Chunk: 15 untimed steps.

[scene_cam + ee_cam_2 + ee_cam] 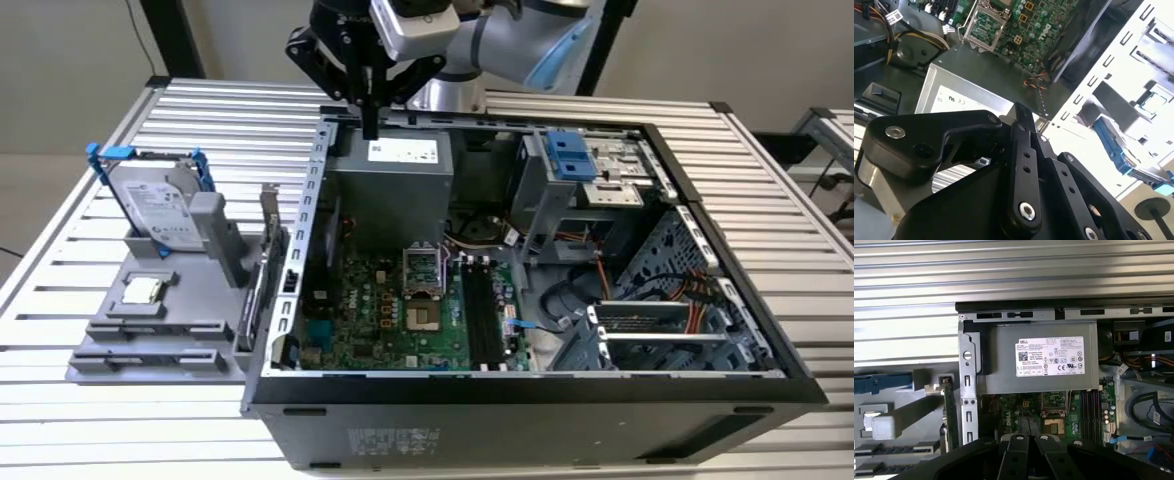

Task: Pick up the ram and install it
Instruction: 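Reach for the ram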

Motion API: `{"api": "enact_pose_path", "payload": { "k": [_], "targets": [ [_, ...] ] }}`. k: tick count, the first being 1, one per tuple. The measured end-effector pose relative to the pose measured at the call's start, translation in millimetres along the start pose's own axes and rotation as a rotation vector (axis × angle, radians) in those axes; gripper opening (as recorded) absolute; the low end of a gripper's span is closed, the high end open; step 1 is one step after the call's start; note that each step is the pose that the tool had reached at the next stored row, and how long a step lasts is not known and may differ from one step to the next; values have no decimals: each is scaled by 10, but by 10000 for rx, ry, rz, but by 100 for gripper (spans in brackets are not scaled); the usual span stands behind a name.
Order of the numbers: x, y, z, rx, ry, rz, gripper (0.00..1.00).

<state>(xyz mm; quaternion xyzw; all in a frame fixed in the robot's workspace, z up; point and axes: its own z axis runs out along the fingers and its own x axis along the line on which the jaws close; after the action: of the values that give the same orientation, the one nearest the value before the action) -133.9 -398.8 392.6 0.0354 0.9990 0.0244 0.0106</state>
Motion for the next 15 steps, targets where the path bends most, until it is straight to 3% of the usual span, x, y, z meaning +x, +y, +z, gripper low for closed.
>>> {"api": "enact_pose_path", "payload": {
  "k": [15],
  "targets": [
    [86, -6, -2, -4, 8, 1, 0]
  ]
}}
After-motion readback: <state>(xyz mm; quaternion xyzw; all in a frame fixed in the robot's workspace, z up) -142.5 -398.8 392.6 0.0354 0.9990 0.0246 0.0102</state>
